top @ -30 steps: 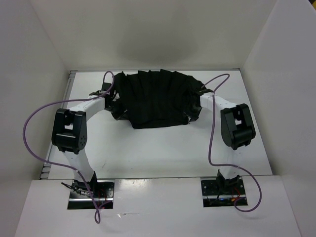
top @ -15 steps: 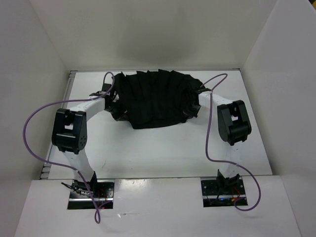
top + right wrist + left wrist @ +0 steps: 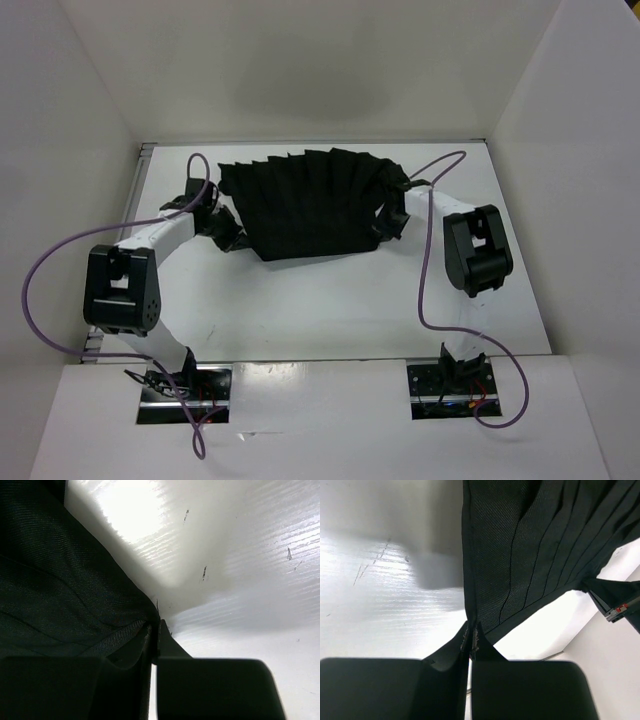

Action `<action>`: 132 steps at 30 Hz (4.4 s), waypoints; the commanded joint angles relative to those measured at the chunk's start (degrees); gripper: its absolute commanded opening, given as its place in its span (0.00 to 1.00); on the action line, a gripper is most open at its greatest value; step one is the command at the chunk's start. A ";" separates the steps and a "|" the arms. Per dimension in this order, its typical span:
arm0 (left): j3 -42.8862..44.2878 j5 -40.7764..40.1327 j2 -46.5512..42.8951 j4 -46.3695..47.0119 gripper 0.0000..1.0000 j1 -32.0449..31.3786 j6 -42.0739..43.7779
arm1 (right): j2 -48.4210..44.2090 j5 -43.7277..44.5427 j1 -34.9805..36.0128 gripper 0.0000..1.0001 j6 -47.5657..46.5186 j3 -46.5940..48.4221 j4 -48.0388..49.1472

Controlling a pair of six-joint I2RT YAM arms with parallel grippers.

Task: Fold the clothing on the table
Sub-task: Flatten the skirt out, then fold the skirt

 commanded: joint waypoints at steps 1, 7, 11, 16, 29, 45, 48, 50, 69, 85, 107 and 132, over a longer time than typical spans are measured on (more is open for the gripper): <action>-0.53 -6.95 1.29 -3.57 0.00 2.96 2.19 | -2.67 12.58 -4.21 0.00 -0.63 -2.47 -4.80; -1.67 -5.10 3.14 -3.57 0.00 2.96 3.41 | -7.05 5.91 -4.21 0.37 -3.53 -4.15 -3.05; -2.20 -4.57 3.15 -3.05 0.00 2.96 3.42 | -11.11 3.53 -4.21 0.48 -3.53 -5.65 -1.19; -2.20 -4.05 4.20 -3.05 0.00 2.96 3.94 | -7.60 1.78 -4.21 0.48 -3.53 -3.89 -1.19; -2.20 -3.52 5.78 -2.52 0.00 2.96 3.94 | -6.54 -13.70 -1.93 0.49 -4.15 -4.50 6.09; -2.20 -2.99 6.84 -2.52 0.00 2.96 4.47 | -1.53 -17.66 -0.35 0.47 -4.67 -5.65 7.95; -2.20 -2.99 6.84 -2.52 0.00 2.96 4.47 | -1.53 -17.66 0.88 0.44 -4.67 -5.65 7.34; -2.20 -2.99 6.84 -2.00 0.00 2.96 4.47 | -1.53 -17.66 1.50 0.37 -4.67 -5.65 6.80; 29.59 11.67 18.43 1.09 0.00 4.01 11.15 | -4.96 2.29 -1.75 0.00 -12.83 27.37 -2.95; 20.92 23.02 -16.31 -6.73 0.00 1.55 16.07 | -38.67 -5.87 7.64 0.00 -12.42 6.40 -8.83; 26.87 18.63 12.22 2.84 0.00 4.10 4.39 | -23.80 -21.08 -10.45 0.00 -13.20 3.66 9.96; 26.92 19.08 14.59 6.53 0.00 5.16 3.06 | -22.61 -19.51 -7.82 0.00 -15.40 -1.85 8.93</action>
